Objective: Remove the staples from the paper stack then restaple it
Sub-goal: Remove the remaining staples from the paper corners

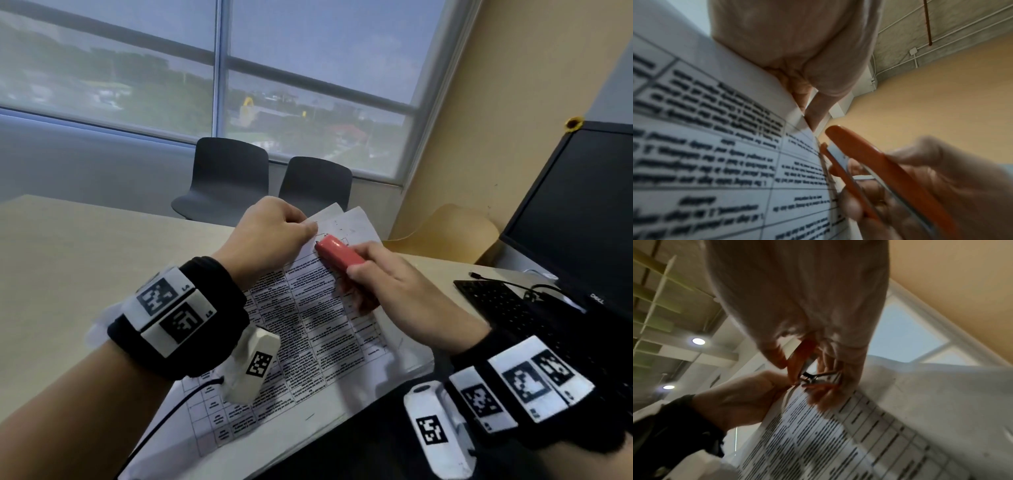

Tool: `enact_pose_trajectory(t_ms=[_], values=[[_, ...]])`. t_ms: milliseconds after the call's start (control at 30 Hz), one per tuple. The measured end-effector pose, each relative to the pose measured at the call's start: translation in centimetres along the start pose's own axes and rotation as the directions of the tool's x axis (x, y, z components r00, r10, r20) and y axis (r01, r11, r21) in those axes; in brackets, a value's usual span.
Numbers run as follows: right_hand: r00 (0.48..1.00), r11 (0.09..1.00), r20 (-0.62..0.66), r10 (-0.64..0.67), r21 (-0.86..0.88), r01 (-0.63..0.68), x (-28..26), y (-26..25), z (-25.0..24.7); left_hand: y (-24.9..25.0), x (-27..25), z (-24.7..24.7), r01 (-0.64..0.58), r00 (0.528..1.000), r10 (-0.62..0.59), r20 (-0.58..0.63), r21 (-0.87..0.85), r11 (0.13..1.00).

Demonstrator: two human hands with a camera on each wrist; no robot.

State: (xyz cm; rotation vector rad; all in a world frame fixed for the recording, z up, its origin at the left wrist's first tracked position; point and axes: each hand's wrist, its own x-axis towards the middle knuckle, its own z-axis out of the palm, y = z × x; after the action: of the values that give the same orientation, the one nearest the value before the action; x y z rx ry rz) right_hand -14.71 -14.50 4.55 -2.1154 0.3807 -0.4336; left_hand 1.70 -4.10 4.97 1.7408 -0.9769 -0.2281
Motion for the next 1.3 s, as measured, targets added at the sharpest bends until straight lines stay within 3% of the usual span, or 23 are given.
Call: enact_pose_trajectory(t_ms=[100,233,700,1133,1300], values=[[0.989,0.999,-0.148,0.024,-0.032,-0.029,0.2,0.1,0.8,0.1,-0.1,0.0,-0.032,0.999,0.031,-0.005,-0.008,0.999],[0.979,0.999,-0.204,0.026,0.030,-0.020,0.5,0.4,1.4,0.2,-0.2,0.0,-0.034,0.999,0.034,-0.008,-0.013,0.999],[0.992,0.981,-0.124,0.003,0.194,0.021,-0.1,0.8,1.6,0.7,-0.4,0.2,-0.129,0.983,0.136,-0.123,0.069,0.989],[0.990,0.978,-0.139,-0.021,0.205,0.050,-0.5,0.7,1.5,1.5,-0.9,0.4,-0.205,0.961,0.227,-0.158,0.144,0.968],[0.987,0.994,-0.160,-0.031,0.094,0.047,-0.3,0.7,1.7,1.2,-0.8,0.8,-0.225,0.947,0.258,-0.189,0.180,0.958]])
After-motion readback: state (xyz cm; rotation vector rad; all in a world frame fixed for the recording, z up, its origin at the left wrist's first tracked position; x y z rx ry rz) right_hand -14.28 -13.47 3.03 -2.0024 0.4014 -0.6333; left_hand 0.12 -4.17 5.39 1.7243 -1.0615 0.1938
